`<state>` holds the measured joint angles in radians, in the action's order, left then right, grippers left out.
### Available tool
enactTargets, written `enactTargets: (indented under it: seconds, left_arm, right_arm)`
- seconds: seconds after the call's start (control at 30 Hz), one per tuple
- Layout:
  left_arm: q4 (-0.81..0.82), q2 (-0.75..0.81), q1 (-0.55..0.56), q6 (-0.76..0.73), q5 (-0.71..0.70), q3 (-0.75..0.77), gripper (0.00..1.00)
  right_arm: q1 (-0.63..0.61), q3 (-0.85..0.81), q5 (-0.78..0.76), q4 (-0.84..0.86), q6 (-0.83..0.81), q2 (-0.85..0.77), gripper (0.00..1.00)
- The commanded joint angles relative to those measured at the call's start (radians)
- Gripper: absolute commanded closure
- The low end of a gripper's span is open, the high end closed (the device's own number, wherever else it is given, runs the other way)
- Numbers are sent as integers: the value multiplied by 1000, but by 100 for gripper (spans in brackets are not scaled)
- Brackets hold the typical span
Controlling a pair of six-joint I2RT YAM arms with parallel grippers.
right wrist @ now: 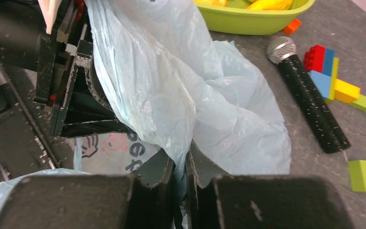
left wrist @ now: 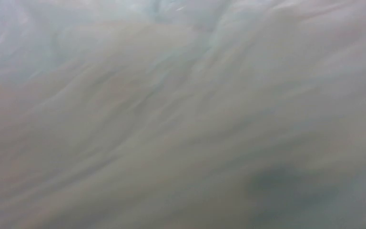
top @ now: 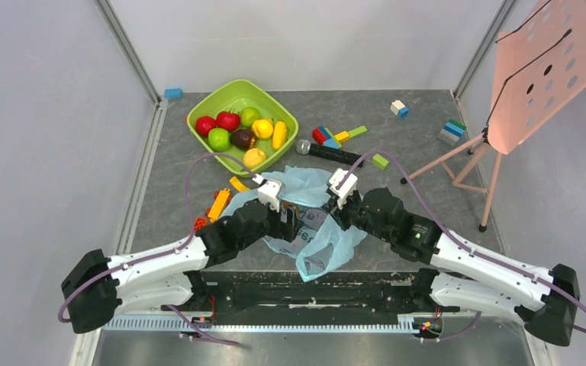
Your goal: Take the fake fruits out of the plastic bag
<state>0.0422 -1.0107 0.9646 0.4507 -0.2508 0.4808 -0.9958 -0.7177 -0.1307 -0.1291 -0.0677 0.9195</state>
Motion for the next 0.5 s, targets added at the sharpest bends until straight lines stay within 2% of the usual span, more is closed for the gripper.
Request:
enactTargets:
  seconds: [0.0, 0.17, 0.3, 0.47]
  left_arm:
    - [127, 15, 51, -127, 47, 14, 11]
    - [209, -33, 58, -164, 98, 24, 20]
    - [254, -113, 58, -200, 75, 47, 26]
    - [319, -246, 56, -185, -1, 62, 29]
  right_arm:
    - [-4, 43, 125, 43, 47, -39, 90]
    - [-2, 57, 168, 59, 66, -27, 90]
    - [-3, 52, 191, 69, 93, -19, 90]
    - [-2, 49, 211, 74, 98, -15, 90]
